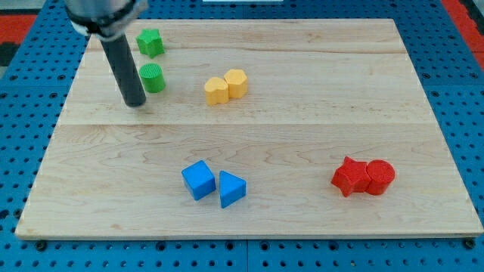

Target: Move the yellow heart towards the center left of the board

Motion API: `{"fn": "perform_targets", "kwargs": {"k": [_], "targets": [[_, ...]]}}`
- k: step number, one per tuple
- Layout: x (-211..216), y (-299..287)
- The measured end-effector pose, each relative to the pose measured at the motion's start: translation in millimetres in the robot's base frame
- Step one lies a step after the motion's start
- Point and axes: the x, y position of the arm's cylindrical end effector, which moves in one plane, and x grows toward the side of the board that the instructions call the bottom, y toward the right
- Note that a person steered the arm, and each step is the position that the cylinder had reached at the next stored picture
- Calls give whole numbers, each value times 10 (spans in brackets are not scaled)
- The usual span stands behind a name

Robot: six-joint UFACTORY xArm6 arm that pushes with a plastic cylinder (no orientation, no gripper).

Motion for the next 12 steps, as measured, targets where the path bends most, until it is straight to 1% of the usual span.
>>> {"fn": "perform_targets", "kwargs": {"k": [1, 2, 3, 4, 5, 6, 7, 8, 9, 10, 11, 12], "targets": [[257, 945], [-117, 1581], [-537, 1738], [-691, 1727], [-884, 1877], [-683, 1705], [-391, 1239], [-223, 920], [-221, 679], [-201, 316], [-363, 101], [-432, 172]]}}
